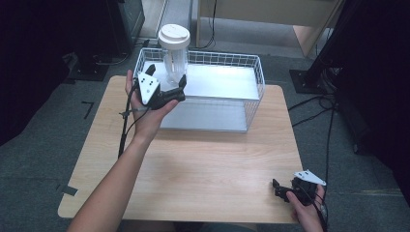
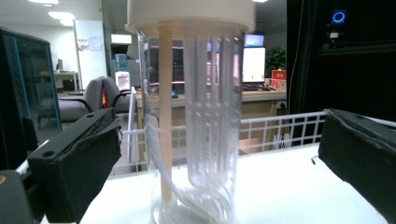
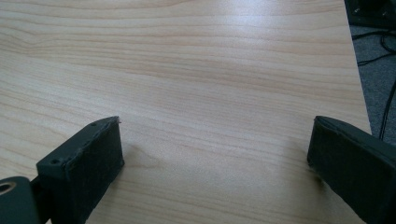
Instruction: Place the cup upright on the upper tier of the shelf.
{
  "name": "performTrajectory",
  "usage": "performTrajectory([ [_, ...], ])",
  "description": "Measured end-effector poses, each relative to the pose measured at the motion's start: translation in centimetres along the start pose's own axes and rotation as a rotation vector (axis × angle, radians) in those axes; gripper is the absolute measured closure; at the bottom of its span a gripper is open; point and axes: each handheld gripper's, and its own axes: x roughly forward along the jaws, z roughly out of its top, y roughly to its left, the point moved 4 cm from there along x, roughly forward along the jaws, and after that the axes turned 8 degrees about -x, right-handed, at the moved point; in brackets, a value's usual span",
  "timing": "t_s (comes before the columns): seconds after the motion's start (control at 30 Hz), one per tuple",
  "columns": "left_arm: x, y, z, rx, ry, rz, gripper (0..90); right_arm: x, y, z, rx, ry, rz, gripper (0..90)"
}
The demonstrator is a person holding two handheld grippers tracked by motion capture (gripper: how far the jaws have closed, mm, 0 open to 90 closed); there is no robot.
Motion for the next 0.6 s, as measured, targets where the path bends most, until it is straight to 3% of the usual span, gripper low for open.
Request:
performTrajectory([
  [0.43, -3.3, -0.3, -4.0, 0.024, 0.039, 0.000, 0.0, 0.0, 0.0, 0.0, -0.001, 0.000, 0.000, 3.3],
  [0.6, -4.4, 0.1, -5.2, 0.007, 0.052, 0.007, 0.0, 0.0, 0.0, 0.0, 0.002, 0.001, 0.000, 3.3],
])
